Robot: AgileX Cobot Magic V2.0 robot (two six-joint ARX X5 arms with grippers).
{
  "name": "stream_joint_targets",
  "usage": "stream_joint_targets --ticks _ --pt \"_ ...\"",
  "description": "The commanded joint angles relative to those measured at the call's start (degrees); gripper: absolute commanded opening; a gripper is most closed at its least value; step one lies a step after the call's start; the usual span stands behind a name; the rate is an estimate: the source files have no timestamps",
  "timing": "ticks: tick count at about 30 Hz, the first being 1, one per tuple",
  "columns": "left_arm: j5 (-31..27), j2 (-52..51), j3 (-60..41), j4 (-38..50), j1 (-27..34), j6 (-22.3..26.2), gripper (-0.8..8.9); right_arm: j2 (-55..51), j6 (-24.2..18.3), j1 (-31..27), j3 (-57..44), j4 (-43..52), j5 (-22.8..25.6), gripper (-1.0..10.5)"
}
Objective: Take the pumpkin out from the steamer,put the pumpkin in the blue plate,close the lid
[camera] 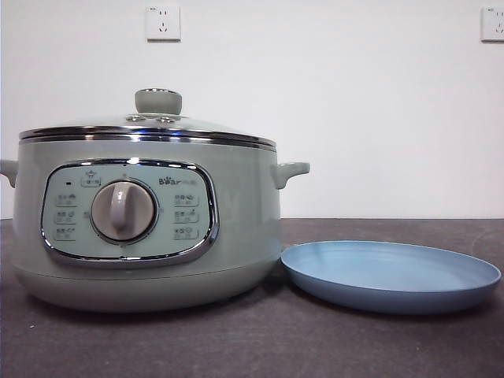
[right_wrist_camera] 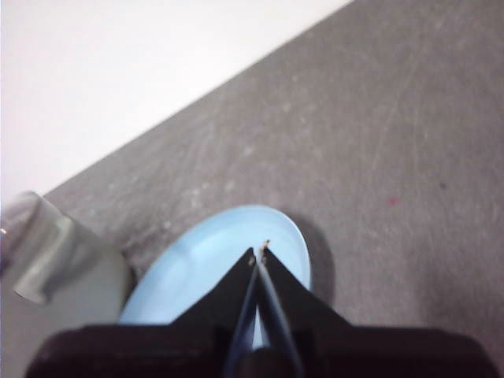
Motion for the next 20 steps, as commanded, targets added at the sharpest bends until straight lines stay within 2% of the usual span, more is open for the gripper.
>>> stream_joint_targets --ticks 1,11,14,20 --pt "-0.79 0.63 3.98 -0.96 0.09 0.15 -0.07 0.96 -0.79 0.04 3.89 -0.33 -0.07 -0.1" --pt "-0.37 14.34 17.7 -4.17 0.07 7.67 -0.08 12.48 -7.13 0.04 19.17 -3.56 -0.09 -0.1" --pt "2.29 19.63 22.27 -5.62 0.07 11.89 -0.08 17.18 -9.68 0.04 23.82 -3.85 -0.31 -0.1" --pt "9.77 29.27 31.04 -8.41 0.07 19.37 -0.08 26.95 -16.39 0.04 32.63 -6.12 -4.66 0.0"
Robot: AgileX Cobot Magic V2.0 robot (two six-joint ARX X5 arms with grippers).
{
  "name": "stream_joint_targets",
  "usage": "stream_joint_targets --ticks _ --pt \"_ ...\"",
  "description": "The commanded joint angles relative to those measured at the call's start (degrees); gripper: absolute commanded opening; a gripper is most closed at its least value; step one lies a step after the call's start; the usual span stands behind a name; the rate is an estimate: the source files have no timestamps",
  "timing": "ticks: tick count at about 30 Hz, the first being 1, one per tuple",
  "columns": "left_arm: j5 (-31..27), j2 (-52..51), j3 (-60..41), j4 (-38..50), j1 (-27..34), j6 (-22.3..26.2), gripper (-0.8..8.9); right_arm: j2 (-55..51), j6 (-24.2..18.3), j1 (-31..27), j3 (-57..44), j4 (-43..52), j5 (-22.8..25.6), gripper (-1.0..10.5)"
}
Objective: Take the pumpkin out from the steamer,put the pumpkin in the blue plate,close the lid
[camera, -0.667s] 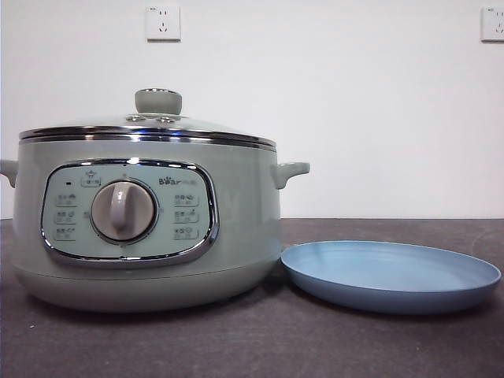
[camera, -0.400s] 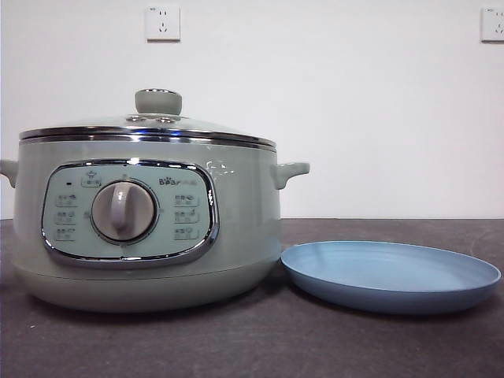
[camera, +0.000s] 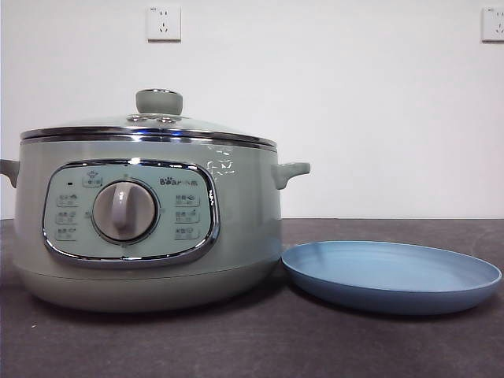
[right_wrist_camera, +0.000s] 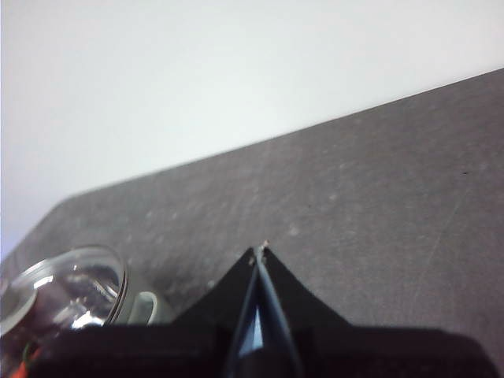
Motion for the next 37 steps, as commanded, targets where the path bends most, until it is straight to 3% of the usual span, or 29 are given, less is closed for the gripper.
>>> stream_joint_targets --ticks 1,8,13,14,17,18,21,23,32,37 --pt "2.89 3.58 3.41 -0.7 0.07 5.42 -0.08 4.35 -5.95 0.04 3.8 -1.6 -1.57 0.0" --pt "8.57 11.04 10.27 -2.8 0.02 5.68 -0.04 14.47 -13.33 0.04 11.85 -8.0 -9.97 0.0" --pt "11.21 11.96 11.56 -2.49 -0.07 5.66 0.15 18.05 -13.84 0.09 14.03 -9.92 -12.72 0.1" --pt "11.06 11.96 11.56 -2.51 -0.09 5.64 0.8 18.51 -13.97 0.07 14.21 -9.97 -13.07 0.3" --pt "10.78 11.96 11.56 -2.51 -0.17 4.81 4.02 18.75 -14.19 0.07 14.27 -9.75 -12.63 2.0" --pt "10.84 11.96 11.56 -2.49 -0.26 4.35 4.41 18.75 -14.32 0.07 14.27 -9.62 -12.63 2.8" --pt "11.06 11.96 11.56 -2.49 -0.33 3.21 4.4 18.75 -14.29 0.07 14.27 -9.51 -12.61 4.2" --pt "11.06 12.04 11.65 -2.47 -0.39 3.21 4.4 18.75 -14.25 0.09 14.27 -9.53 -12.66 4.4" --pt "10.25 20.55 18.18 -3.65 -5.95 3.91 4.4 18.75 -12.76 0.11 14.27 -9.55 -12.85 4.4" --pt "4.09 27.89 24.48 -6.62 -12.2 7.5 4.4 18.75 -12.59 0.15 14.27 -9.57 -12.92 4.4"
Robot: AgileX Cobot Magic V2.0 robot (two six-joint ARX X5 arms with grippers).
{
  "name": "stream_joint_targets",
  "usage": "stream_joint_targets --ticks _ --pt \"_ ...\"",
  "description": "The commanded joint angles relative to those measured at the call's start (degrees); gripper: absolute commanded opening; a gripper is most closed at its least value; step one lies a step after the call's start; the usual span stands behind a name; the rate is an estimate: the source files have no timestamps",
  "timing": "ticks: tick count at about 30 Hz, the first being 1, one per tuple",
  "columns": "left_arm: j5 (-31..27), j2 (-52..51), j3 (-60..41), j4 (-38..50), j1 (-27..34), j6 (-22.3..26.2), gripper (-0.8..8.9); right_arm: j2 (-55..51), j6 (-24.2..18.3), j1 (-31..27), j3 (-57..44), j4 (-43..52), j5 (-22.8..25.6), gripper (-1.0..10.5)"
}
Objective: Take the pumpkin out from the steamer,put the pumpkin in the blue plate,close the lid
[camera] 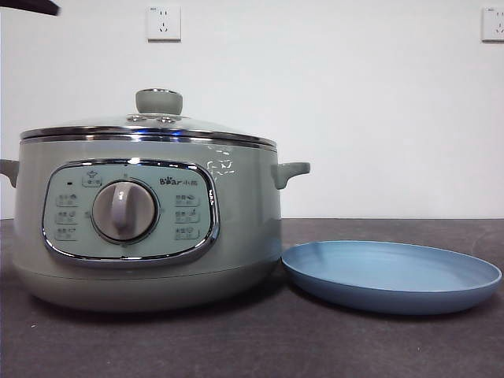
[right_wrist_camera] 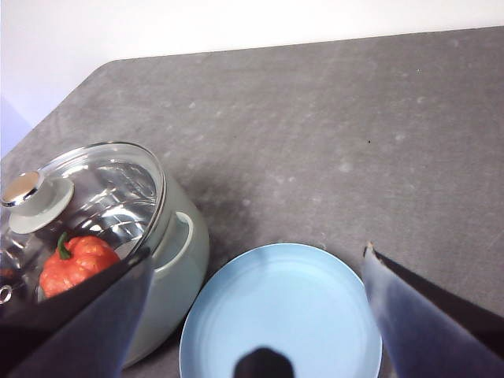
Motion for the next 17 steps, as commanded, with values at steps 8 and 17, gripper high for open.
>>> stream_joint_targets --ticks 8,17 --pt "-17.35 15.28 11.06 -5.99 -12.98 8.61 4.4 0.04 0.5 0.15 0.24 -0.2 -0.02 4.4" --pt "-21.49 24.39 11.93 -5.95 -16.83 10.27 4.4 0.04 0.48 0.15 0.24 -0.24 0.04 4.4"
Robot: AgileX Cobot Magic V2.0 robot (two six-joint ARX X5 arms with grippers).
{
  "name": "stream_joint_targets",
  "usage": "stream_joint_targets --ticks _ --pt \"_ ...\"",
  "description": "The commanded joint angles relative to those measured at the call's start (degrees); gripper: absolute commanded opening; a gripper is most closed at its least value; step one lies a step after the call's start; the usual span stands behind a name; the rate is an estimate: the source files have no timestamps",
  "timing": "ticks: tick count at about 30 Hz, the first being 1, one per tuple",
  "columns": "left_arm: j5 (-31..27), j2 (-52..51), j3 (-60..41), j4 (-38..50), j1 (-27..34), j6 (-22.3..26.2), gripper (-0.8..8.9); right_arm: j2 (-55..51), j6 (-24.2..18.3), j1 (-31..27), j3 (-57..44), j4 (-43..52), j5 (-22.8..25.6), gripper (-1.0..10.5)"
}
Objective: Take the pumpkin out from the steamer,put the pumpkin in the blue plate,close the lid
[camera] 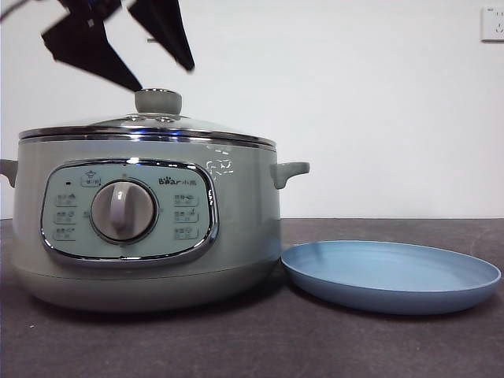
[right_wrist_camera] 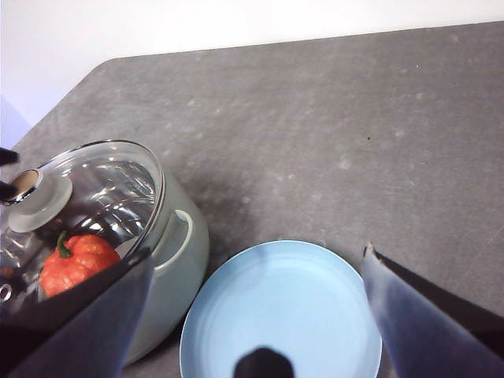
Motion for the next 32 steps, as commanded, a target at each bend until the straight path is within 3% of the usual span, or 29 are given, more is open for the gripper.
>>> stream_joint_targets --ticks 1,12,18,21,32 --pt "-0.42 1.73 0.17 0.15 -0.5 1.36 4.4 0.02 0.33 0.15 0.24 0.13 0.17 4.4" --pt "-0.48 3.69 0.17 -0.7 -0.5 2.25 4.24 0.02 0.33 0.15 0.24 0.09 0.17 4.4" --pt "-0.39 3.69 0.17 -0.72 -0.5 5.09 0.88 0.02 0.33 0.15 0.24 0.09 0.17 4.4" --pt "-0.39 3.69 0.17 -0.63 -0.5 5.38 -0.13 0.02 0.33 0.15 0.24 0.07 0.17 4.4" --pt "-0.42 -0.5 0.26 1.2 -0.48 5.11 -0.13 0.02 0.37 0.15 0.24 -0.42 0.13 4.4"
